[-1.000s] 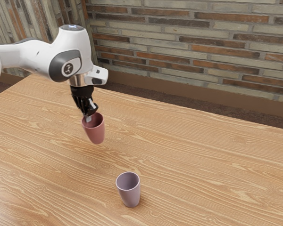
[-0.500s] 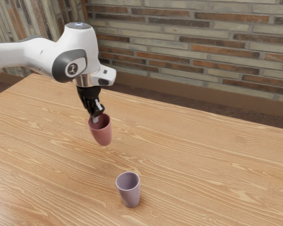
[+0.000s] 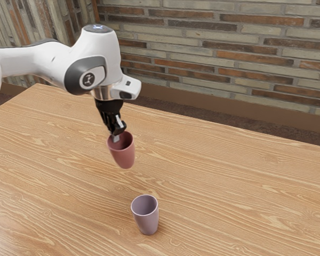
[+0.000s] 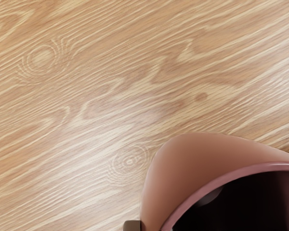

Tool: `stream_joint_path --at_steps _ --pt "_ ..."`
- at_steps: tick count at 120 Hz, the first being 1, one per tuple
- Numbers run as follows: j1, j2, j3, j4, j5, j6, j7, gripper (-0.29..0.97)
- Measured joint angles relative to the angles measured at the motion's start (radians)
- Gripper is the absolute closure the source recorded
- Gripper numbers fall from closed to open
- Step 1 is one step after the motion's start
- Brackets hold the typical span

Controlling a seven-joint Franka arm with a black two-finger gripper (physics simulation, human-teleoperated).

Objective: Place the left cup onto the right cup

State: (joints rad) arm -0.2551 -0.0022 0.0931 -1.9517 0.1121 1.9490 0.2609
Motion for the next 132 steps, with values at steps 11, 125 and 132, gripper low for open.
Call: stream_joint_path --at_steps 11,125,132 --pt "-0.016 -0.001 0.003 -0.001 0.0 -0.001 0.0 0.79" --pt "-0.197 -0.048 0.004 -0.045 0.0 0.001 -0.004 0.79" --pt "-0.196 -0.056 0.004 -0.056 0.0 0.002 -0.004 0.79"
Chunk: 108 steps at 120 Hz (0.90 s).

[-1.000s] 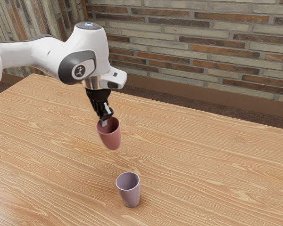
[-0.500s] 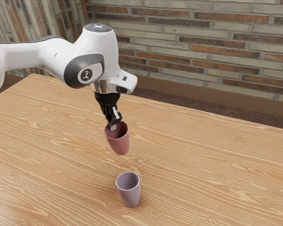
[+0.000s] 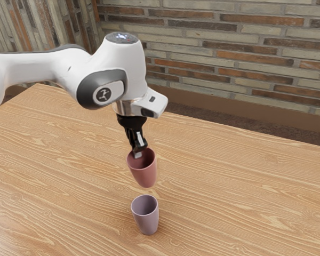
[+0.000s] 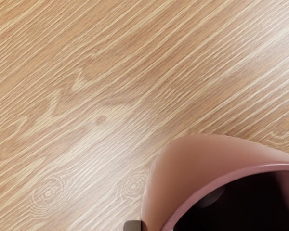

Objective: Place the left cup onto the right cup

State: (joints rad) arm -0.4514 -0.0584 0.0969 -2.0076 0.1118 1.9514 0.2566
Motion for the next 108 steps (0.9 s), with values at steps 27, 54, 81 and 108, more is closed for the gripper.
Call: stream_joint_path --at_steps 27,54,81,108 --pt "0.019 -0.025 -0.001 -0.033 -0.001 0.007 -0.002 0.79" --pt "0.001 -0.036 -0.001 -0.046 -0.002 0.011 -0.003 0.79" --pt "-0.018 -0.045 -0.001 -0.057 -0.003 0.012 -0.004 0.79" --pt "-0.033 -0.045 -0.002 -0.073 -0.003 0.013 -0.005 0.79"
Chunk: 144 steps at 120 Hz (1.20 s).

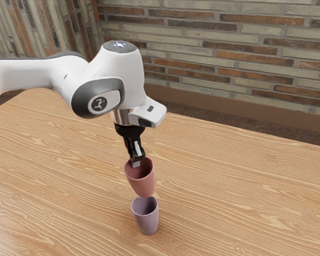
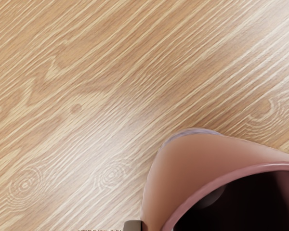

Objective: Place the left cup onto the right cup

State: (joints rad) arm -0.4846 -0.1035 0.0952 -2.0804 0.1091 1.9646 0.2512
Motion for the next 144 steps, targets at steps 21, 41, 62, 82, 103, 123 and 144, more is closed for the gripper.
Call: stream_joint_path --at_steps 21,41,62,82,103,123,144 --pt "-0.003 -0.001 -0.001 -0.016 -0.001 0.001 -0.001 0.79" --pt "-0.003 -0.006 -0.003 -0.031 -0.003 0.003 -0.001 0.79" --pt "-0.003 -0.008 -0.003 -0.043 -0.006 0.004 -0.001 0.79" --pt "-0.001 -0.019 -0.004 -0.058 -0.008 0.008 -0.002 0.79" --pt "0.01 -0.023 -0.006 -0.068 -0.01 0.011 -0.002 0.79" --pt "0.016 -0.023 -0.006 -0.072 -0.011 0.014 -0.002 0.79" --pt "0.029 -0.023 -0.006 -0.081 -0.011 0.018 -0.002 0.79"
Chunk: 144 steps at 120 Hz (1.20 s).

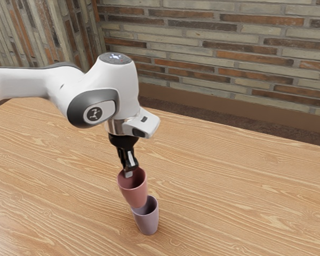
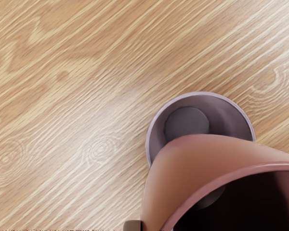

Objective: Place the left cup onto the right cup

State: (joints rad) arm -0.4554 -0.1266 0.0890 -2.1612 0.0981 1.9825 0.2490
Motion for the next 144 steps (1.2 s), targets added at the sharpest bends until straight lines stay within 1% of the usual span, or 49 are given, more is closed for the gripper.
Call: stream_joint_path --at_steps 144 --pt "-0.008 0.007 -0.005 0.002 0.0 0.038 -0.001 0.79"
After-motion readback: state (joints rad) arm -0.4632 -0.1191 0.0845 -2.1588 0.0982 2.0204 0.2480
